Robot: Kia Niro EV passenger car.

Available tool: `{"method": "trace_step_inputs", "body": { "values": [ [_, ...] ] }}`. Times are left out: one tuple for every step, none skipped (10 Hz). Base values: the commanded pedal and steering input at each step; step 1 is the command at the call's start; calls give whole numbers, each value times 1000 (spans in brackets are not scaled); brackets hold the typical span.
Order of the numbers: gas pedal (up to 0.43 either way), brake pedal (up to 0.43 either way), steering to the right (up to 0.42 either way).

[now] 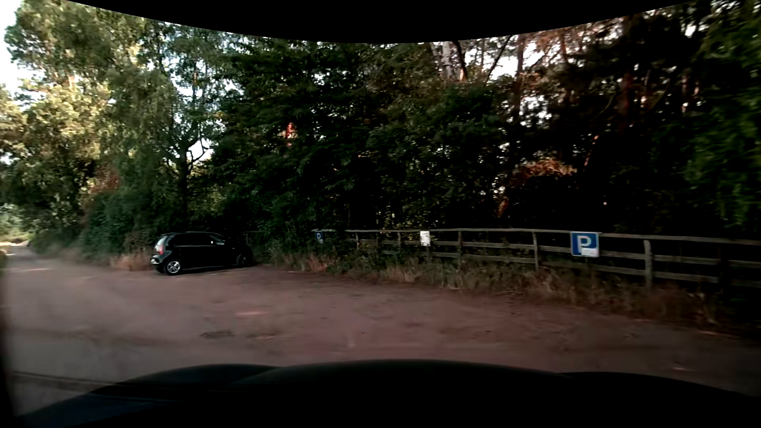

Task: Follow the waypoints while adhering to traffic rules and regulations

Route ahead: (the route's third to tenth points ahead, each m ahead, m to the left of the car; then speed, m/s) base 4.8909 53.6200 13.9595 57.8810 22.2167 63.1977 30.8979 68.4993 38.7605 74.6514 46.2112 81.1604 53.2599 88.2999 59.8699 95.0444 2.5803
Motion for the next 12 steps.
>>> {"method": "trace_step_inputs", "body": {
  "values": [
    [110, 0, -850],
    [87, 0, -839],
    [67, 0, -826],
    [47, 0, -812],
    [28, 0, -788],
    [0, 0, -757],
    [0, 0, -728],
    [0, 0, -681],
    [0, 0, -631],
    [0, 0, -596],
    [0, 0, -565],
    [0, 0, -548]
  ]
}}
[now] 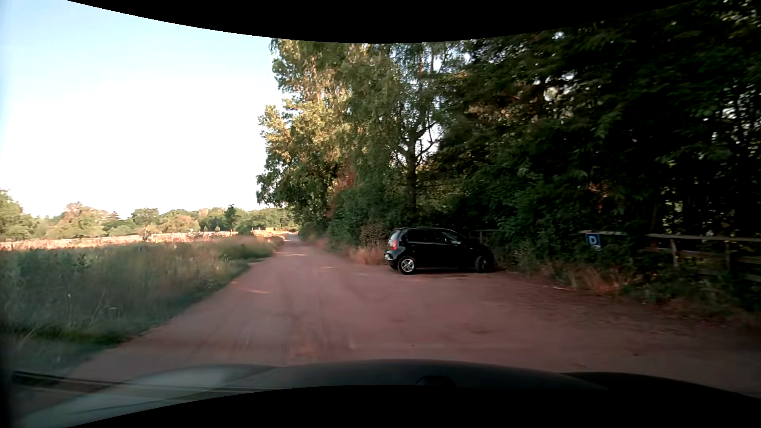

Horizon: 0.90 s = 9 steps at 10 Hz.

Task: Follow the waypoints while adhering to traffic rules and regulations

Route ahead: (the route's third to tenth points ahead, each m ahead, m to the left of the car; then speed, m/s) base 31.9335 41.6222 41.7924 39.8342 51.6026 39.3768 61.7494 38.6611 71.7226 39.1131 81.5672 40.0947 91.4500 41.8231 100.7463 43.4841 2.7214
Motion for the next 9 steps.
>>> {"method": "trace_step_inputs", "body": {
  "values": [
    [0, 0, -517],
    [0, 0, -484],
    [0, 0, -452],
    [0, 0, -430],
    [0, 0, -398],
    [0, 0, -378],
    [0, 0, -337],
    [0, 0, -291],
    [0, 0, -223]
  ]
}}
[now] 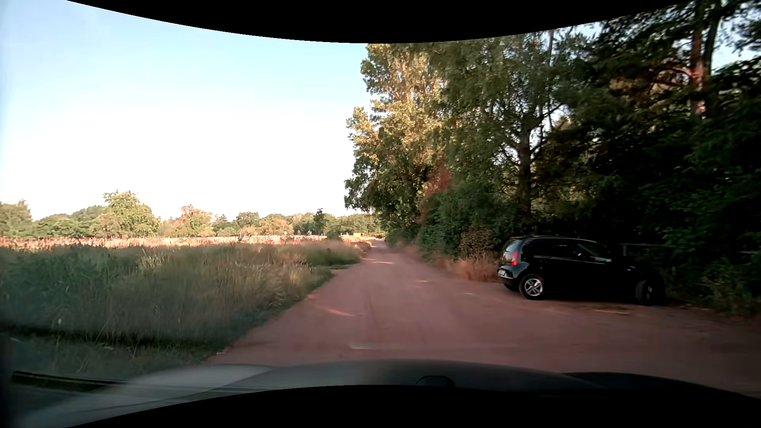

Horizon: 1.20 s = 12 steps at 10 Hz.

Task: Follow the waypoints while adhering to traffic rules and regulations

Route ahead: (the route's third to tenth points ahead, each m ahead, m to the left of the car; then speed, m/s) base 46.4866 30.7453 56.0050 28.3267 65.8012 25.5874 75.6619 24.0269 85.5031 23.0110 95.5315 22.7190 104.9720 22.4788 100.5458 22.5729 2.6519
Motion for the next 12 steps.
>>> {"method": "trace_step_inputs", "body": {
  "values": [
    [0, 0, -179],
    [0, 0, -120],
    [0, 0, -74],
    [0, 0, -39],
    [0, 0, -18],
    [0, 0, -5],
    [0, 0, -5],
    [0, 0, -22],
    [0, 0, -36],
    [0, 0, -35],
    [0, 0, -21],
    [0, 0, -14]
  ]
}}
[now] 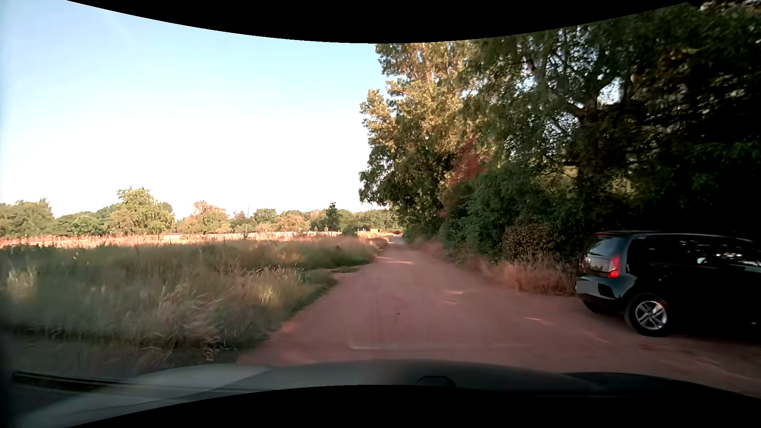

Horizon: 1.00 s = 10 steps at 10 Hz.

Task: Follow the waypoints while adhering to traffic rules and regulations

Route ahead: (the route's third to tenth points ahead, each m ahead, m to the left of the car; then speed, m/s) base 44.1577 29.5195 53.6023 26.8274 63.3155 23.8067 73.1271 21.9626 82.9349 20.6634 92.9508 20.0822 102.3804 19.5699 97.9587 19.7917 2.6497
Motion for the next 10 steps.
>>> {"method": "trace_step_inputs", "body": {
  "values": [
    [0, 0, -14],
    [0, 0, -15],
    [0, 0, -16],
    [0, 0, -14],
    [0, 0, -8],
    [0, 0, -3],
    [0, 0, 6],
    [0, 0, 15],
    [0, 0, 15],
    [0, 0, 16]
  ]
}}
